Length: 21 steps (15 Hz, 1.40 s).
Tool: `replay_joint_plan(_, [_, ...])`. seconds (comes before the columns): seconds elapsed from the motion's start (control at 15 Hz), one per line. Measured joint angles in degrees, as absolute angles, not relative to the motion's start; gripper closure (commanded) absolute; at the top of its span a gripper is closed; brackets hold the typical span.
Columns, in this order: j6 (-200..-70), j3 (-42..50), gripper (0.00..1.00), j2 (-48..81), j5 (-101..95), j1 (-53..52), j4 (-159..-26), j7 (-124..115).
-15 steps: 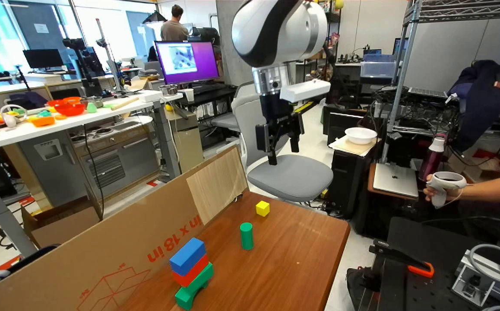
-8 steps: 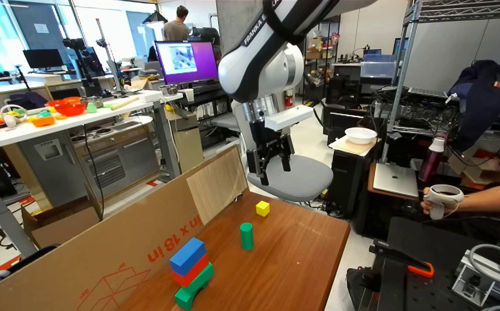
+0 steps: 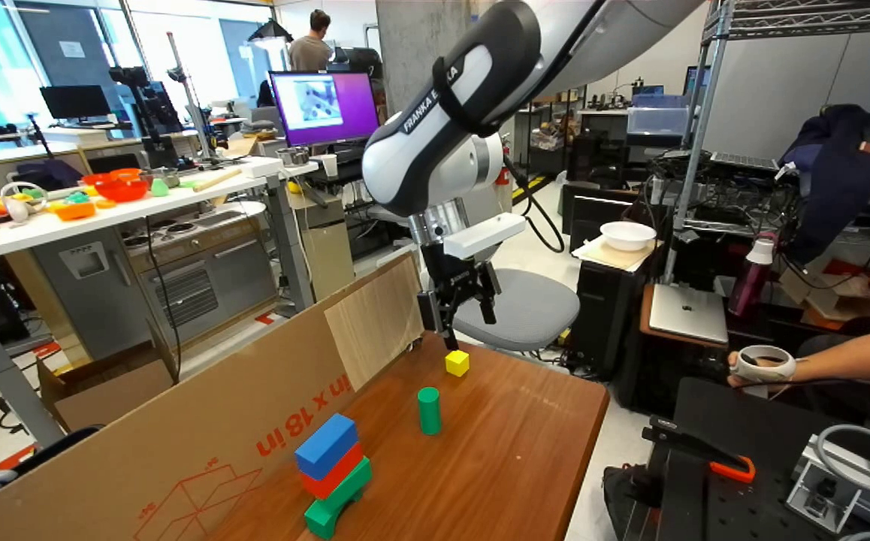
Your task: Move the yellow block towards you then away from you
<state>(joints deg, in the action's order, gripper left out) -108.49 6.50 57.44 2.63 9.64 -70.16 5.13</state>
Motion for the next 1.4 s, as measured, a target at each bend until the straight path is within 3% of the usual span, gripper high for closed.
replay_joint_plan(0.93, [-104.25,6.74,0.0,69.66,-5.05,7.39,-55.68,0.68])
replay_joint_plan(1.0, [-104.13,6.74,0.05,70.03,-5.45,6.99,-54.98,0.62])
replay_joint_plan(1.07, [-103.72,6.74,0.26,70.42,-5.65,6.59,-54.16,0.6])
replay_joint_plan(1.2, [-102.43,6.74,0.32,71.16,-5.88,5.95,-52.64,0.57])
replay_joint_plan(1.4, [-100.96,6.74,0.56,72.58,-6.2,5.49,-50.6,0.56])
